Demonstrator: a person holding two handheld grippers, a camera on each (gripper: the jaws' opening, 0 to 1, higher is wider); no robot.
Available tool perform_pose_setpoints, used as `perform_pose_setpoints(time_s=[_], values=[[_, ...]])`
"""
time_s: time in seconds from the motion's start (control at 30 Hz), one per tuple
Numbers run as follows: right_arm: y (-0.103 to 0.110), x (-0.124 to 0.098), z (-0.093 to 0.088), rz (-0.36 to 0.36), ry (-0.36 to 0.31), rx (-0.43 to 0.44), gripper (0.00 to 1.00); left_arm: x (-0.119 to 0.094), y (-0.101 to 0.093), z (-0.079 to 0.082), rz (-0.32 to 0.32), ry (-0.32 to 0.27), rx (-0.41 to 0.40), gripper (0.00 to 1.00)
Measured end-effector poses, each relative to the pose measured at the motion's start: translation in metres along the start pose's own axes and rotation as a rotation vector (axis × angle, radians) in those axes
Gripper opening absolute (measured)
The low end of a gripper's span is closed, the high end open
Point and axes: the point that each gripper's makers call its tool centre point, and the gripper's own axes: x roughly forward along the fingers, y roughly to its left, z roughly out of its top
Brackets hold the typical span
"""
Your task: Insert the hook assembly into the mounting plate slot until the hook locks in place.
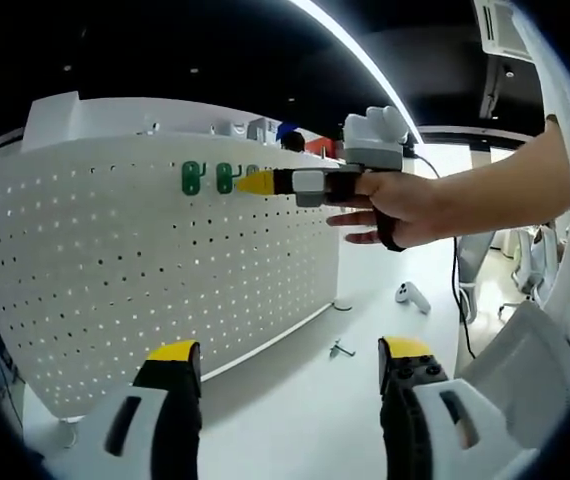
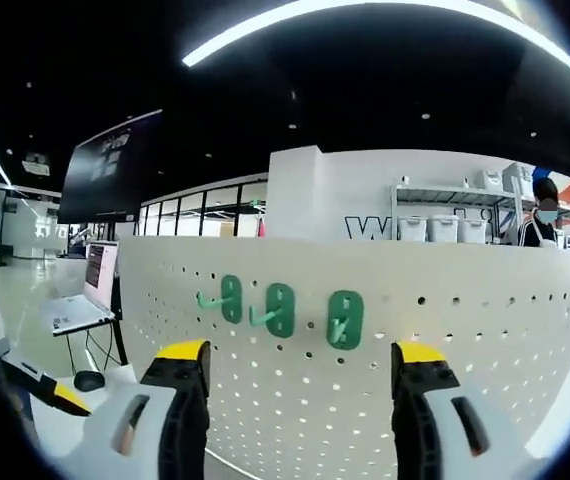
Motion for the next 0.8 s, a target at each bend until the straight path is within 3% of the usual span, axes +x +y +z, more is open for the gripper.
perform_pose_setpoints(time_s=[0.17,0.47,0.8], values=[[0.004,-0.003,0.001,0.015,-0.019,0.021,0.79,0.0,0.0,0.0,0.001,-0.005,-0.005,0.75],[0.004,-0.004,0.001,0.016,-0.021,0.022,0.76,0.0,0.0,0.0,0.001,-0.005,-0.006,0.75],[0.01,-0.019,0.001,0.071,-0.026,0.007,0.74,0.001,0.0,0.0,-0.001,-0.008,-0.005,0.75]])
